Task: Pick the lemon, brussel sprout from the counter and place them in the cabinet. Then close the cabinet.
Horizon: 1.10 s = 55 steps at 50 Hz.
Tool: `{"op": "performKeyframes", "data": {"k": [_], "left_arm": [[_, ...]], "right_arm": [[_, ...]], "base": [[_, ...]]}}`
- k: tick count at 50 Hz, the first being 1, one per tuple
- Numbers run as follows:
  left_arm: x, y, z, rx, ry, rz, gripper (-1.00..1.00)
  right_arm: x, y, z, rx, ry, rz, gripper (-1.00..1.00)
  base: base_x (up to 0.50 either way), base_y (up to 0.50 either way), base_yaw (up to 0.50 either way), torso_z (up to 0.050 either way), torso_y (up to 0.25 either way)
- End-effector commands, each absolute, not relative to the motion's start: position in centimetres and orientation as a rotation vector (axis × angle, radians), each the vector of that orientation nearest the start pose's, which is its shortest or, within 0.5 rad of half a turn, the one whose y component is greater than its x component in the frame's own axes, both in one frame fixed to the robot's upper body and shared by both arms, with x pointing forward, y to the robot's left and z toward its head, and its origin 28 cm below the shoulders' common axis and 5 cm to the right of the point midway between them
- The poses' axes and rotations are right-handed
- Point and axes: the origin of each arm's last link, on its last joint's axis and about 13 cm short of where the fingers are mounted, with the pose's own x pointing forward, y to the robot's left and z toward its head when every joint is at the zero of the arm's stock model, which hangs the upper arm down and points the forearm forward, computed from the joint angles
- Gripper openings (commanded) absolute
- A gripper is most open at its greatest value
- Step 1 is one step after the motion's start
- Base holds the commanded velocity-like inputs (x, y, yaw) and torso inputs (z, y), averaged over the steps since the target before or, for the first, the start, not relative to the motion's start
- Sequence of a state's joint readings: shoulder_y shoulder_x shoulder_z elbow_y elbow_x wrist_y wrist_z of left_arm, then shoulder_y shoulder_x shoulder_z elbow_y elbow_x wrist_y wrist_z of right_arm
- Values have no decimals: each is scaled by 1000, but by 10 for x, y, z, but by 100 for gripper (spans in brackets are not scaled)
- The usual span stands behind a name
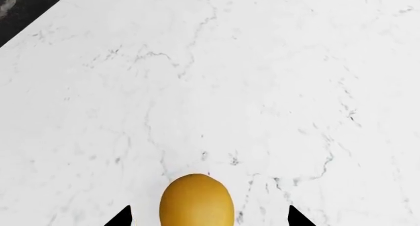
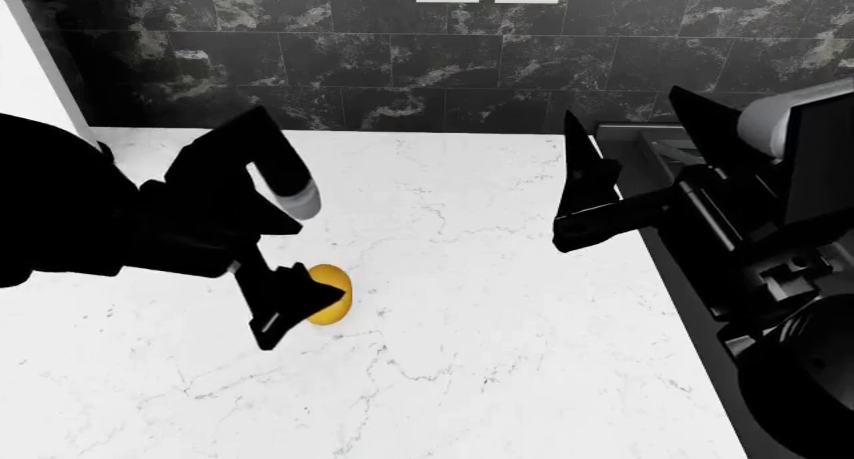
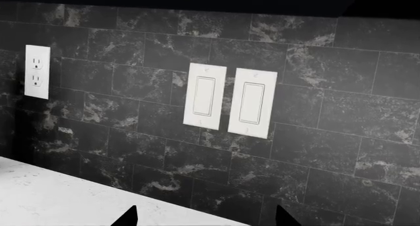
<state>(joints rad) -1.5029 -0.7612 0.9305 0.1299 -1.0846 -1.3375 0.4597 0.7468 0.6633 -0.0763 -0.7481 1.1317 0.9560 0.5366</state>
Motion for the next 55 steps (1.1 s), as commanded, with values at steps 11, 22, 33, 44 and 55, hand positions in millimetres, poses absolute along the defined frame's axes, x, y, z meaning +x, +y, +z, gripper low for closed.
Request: {"op": "performKeyframes", "data": {"k": [11, 22, 33, 44, 55], "left_arm": [[304, 268, 286, 467, 690, -893, 100], [312, 267, 279, 462, 725, -875, 100], [313, 266, 274, 476, 761, -873, 100], [314, 261, 267, 479, 783, -884, 100], [316, 260, 259, 483, 812, -889, 100]], "right_arm": [[218, -132, 259, -97, -243, 238, 100], [218, -133, 259, -96, -242, 235, 100], [219, -133, 256, -92, -241, 236, 100], [220, -133, 254, -89, -237, 235, 100], [220, -133, 252, -87, -234, 233, 100]], "base": [[0, 0, 0, 0, 0], [0, 0, 0, 0, 0], [0, 0, 0, 0, 0], [0, 0, 0, 0, 0], [0, 0, 0, 0, 0]]}}
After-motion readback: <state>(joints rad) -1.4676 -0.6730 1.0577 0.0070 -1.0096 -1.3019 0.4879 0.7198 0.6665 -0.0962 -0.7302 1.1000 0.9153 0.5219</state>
